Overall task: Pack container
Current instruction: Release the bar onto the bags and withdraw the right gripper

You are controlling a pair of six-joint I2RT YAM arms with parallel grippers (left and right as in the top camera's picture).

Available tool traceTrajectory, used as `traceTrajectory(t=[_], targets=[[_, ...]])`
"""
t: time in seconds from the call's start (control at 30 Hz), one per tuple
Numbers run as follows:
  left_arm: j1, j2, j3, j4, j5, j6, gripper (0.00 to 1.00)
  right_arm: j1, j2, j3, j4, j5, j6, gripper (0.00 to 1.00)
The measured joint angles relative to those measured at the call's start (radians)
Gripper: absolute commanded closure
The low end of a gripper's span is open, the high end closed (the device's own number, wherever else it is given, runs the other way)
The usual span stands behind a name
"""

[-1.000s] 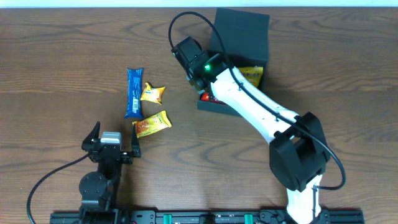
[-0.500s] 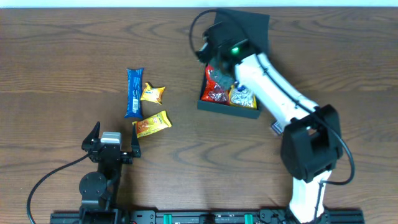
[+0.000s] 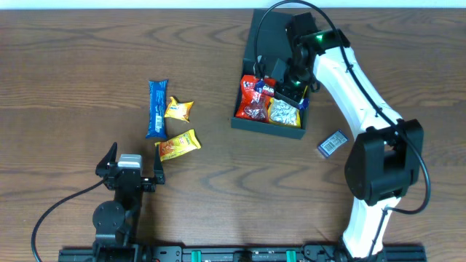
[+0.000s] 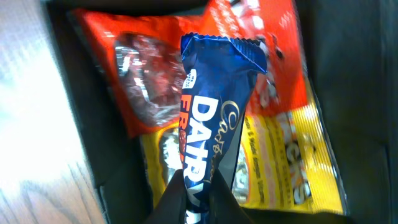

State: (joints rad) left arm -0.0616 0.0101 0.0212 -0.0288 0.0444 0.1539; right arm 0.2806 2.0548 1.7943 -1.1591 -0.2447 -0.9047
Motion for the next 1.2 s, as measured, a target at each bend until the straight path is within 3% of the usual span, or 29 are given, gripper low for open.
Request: traceTrajectory(t=[0.3, 1.2], targets=[[0.000, 0.000, 0.000, 0.000, 0.000, 0.000, 0.05, -0.014, 0.000, 0.001, 0.088, -0.038, -0.177, 0.99], [0.000, 0.000, 0.000, 0.000, 0.000, 0.000, 0.05, -0.063, 0.100, 0.005, 0.106, -0.092, -0.239, 0.99]])
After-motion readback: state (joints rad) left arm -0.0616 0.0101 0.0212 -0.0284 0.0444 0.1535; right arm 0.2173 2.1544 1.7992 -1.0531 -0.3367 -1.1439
